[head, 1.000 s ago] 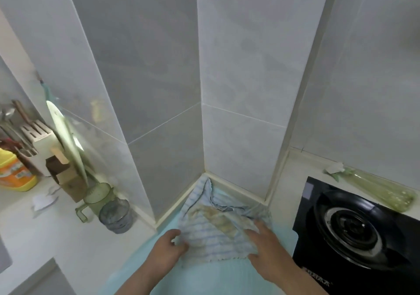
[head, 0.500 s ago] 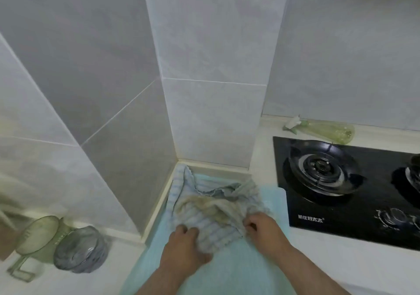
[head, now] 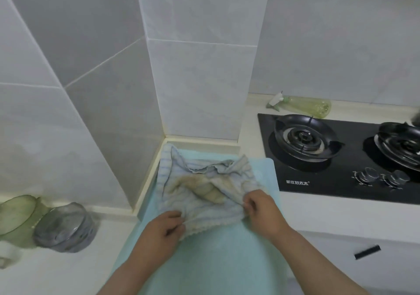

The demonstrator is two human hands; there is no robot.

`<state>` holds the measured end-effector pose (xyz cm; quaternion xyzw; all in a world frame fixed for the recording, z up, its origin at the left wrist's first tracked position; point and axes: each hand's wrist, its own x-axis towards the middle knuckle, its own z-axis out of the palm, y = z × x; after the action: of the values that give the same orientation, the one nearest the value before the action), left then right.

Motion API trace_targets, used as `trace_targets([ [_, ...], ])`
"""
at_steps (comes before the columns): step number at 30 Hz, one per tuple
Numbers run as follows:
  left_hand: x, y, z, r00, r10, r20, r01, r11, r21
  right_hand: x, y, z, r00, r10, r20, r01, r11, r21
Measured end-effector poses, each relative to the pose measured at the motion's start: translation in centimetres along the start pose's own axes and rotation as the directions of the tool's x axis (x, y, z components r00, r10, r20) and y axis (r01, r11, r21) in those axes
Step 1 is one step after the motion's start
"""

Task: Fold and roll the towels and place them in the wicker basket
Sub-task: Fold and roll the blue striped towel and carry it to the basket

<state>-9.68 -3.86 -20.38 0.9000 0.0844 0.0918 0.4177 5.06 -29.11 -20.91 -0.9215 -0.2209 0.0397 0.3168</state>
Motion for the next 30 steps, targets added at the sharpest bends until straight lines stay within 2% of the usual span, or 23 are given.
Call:
trace_targets([
  [2, -1.8, -0.2, -0.9, 1.000, -0.006, 0.015, 0.006, 1.000, 0.014, -2.0, -0.3, -0.6, 0.996, 0.056, -0.069, -0.049, 0.994, 0.100],
  [6, -5.8, -0.2, -3.1, 0.999, -0.030, -0.033, 0.030, 1.000, 0.000, -6.5, -0.7, -1.7, 0.983, 0.166, -0.083, -0.145, 0.966, 0.216],
  [11, -8.7, -0.6, -3.8, 0.956, -0.184, -0.230, 0.137, 0.969, -0.207, -10.0, -0.7, -2.2, 0.949, 0.271, -0.160, -0.198, 0.910, 0.363],
  [14, -9.3, -0.6, -3.4, 0.931, -0.254, -0.264, 0.106, 0.876, -0.471, -10.9, -1.0, -1.8, 0.924, 0.327, -0.198, -0.205, 0.862, 0.464],
  [15, -9.4, -0.5, -3.1, 0.928, -0.249, -0.277, 0.077, 0.856, -0.511, -11.4, -1.2, -1.4, 0.928, 0.319, -0.191, -0.200, 0.861, 0.467],
  [17, -9.6, -0.3, -2.5, 0.933, -0.162, -0.322, -0.003, 0.890, -0.457, -12.2, -1.7, -0.5, 0.939, 0.288, -0.190, -0.170, 0.865, 0.472],
  [19, -10.2, -0.2, -1.9, 0.948, -0.013, -0.319, -0.092, 0.945, -0.314, -12.9, -2.0, 0.3, 0.945, 0.255, -0.204, -0.130, 0.868, 0.479],
  [21, -11.0, -0.8, -1.6, 0.951, 0.152, -0.269, -0.204, 0.963, -0.176, -13.4, -2.0, 1.0, 0.949, 0.225, -0.221, -0.105, 0.885, 0.453],
  [23, -12.1, -1.5, -1.6, 0.955, 0.245, -0.169, -0.263, 0.960, -0.094, -13.9, -1.8, 1.7, 0.956, 0.198, -0.217, -0.098, 0.911, 0.400],
  [25, -13.2, -2.1, -1.5, 0.957, 0.280, -0.075, -0.281, 0.960, -0.002, -14.6, -1.6, 2.3, 0.962, 0.174, -0.209, -0.094, 0.934, 0.345],
  [28, -14.8, -2.4, -1.3, 0.960, 0.278, -0.034, -0.269, 0.949, 0.163, -16.1, -1.8, 2.4, 0.965, 0.144, -0.220, -0.066, 0.942, 0.329],
  [30, -15.7, -2.6, -1.6, 0.960, 0.268, -0.081, -0.253, 0.954, 0.160, -17.3, -2.2, 2.2, 0.951, 0.202, -0.234, -0.065, 0.871, 0.486],
])
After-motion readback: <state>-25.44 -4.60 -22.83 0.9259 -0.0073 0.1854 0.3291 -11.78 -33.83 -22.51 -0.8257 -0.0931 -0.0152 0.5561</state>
